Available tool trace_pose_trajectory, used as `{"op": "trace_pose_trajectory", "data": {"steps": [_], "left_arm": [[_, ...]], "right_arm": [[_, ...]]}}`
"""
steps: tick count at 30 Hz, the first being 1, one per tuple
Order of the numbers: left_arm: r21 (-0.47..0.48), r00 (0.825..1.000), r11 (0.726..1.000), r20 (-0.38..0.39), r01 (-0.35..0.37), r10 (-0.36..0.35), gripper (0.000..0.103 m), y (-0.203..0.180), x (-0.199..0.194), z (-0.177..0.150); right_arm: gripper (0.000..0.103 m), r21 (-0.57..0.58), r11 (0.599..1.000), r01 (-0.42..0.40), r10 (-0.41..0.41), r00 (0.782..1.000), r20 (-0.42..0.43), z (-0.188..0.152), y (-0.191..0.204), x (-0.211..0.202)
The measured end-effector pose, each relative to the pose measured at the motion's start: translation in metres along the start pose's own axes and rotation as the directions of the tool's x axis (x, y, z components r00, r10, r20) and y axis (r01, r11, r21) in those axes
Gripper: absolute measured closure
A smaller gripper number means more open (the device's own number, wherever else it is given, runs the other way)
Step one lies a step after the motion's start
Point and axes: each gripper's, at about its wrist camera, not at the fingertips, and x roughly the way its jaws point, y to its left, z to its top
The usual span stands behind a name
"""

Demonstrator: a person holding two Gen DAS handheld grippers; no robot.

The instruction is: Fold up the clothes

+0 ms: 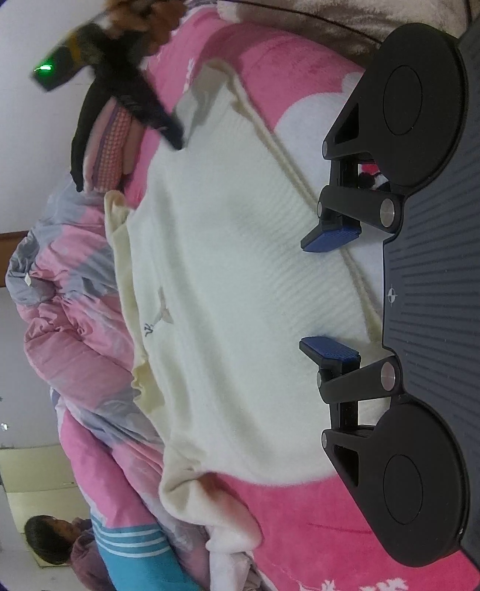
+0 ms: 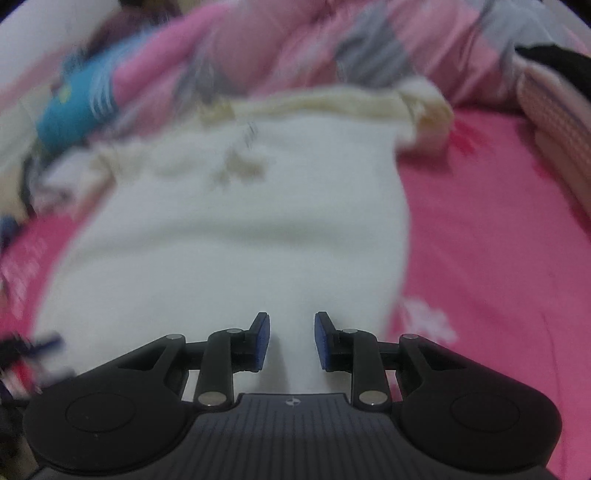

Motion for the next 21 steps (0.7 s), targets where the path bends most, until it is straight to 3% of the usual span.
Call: {"op": "trace_pose_trajectory", "data": {"steps": [2,6,10,12,17,21], "left_arm": [[-0.009,1.0,1.0,-0.005,0.0,0.0,0.052,0.0,0.0,0.0],[-0.01,1.0,1.0,-0.007,-0.005,0.005,0.052,0.0,-0.001,0.0],[-0.048,1.0,0.999,-0.01,0.004,-0.005,0.052,0.005,-0.012,-0.001],[-0.066,1.0,0.998,-0.013,0.017,-0.018,0.052,0.007,-0.023,-0.003],[-0.153,0.999,0.987,-0.018,0.046,-0.049,0.052,0.023,-0.057,-0.015],[-0.336,0.998,0.942,-0.05,0.01,-0.028,0.052,0.048,-0.07,-0.029]], "right_arm": [[0.077,0.007,1.0,0.009,-0.009,1.0,-0.009,-0.003,-0.01,0.015],[0.078,0.143,0.99,-0.01,-0.002,0.996,0.088,0.008,-0.027,0.024],[0.075,0.203,0.979,-0.02,-0.015,0.986,0.168,-0.008,-0.035,-0.01],[0.069,0.248,0.967,-0.061,0.012,0.981,0.193,-0.024,-0.042,-0.035],[0.064,0.4,0.896,-0.193,0.147,0.979,0.143,-0.074,-0.061,-0.059],[0.064,0.489,0.831,-0.264,0.234,0.964,0.123,-0.1,-0.066,-0.053]]}}
